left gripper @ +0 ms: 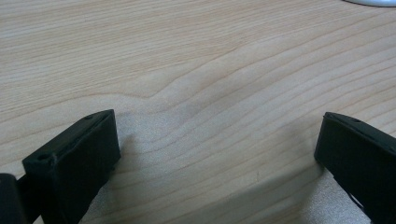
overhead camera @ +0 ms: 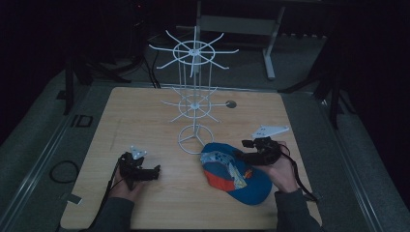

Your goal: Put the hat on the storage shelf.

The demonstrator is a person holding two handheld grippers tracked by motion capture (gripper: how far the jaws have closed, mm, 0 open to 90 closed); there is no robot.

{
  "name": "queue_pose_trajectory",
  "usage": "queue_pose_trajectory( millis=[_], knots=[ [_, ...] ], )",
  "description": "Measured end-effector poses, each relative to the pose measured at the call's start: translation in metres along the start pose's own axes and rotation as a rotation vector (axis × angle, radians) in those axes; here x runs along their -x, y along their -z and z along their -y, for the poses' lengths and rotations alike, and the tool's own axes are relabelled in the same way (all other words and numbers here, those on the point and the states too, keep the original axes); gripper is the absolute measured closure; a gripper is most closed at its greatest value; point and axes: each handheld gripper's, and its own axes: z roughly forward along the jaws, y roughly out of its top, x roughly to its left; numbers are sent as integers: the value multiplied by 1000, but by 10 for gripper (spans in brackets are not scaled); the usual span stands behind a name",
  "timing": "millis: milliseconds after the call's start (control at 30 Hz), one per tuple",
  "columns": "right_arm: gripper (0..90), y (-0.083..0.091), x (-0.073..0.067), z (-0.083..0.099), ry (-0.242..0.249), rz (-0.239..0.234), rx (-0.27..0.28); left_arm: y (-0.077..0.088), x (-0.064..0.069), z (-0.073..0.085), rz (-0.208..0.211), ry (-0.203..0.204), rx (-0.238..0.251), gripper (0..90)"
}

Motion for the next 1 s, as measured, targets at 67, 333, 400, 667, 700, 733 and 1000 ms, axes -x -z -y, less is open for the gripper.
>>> queue_pose_trajectory(
  millis=[67,333,400,667,700,733,1000],
  knots=[
    [426,-3,2,-3,-9,-5,-18,0,0,0,0,0,0,0],
    [428,-11,6,-12,30,2,-73,0,0,0,0,2,1,1],
    [430,-10,7,-14,40,7,-71,0,0,0,1,2,2,1],
    [424,-11,12,-19,56,14,-98,0,0,0,0,0,2,1],
    [422,-12,12,-19,57,13,-105,0,0,0,0,1,2,0],
    [422,-13,11,-20,65,15,-110,0,0,0,0,0,1,0],
    [420,-21,10,-26,87,12,-144,0,0,0,0,0,1,0]
  ],
)
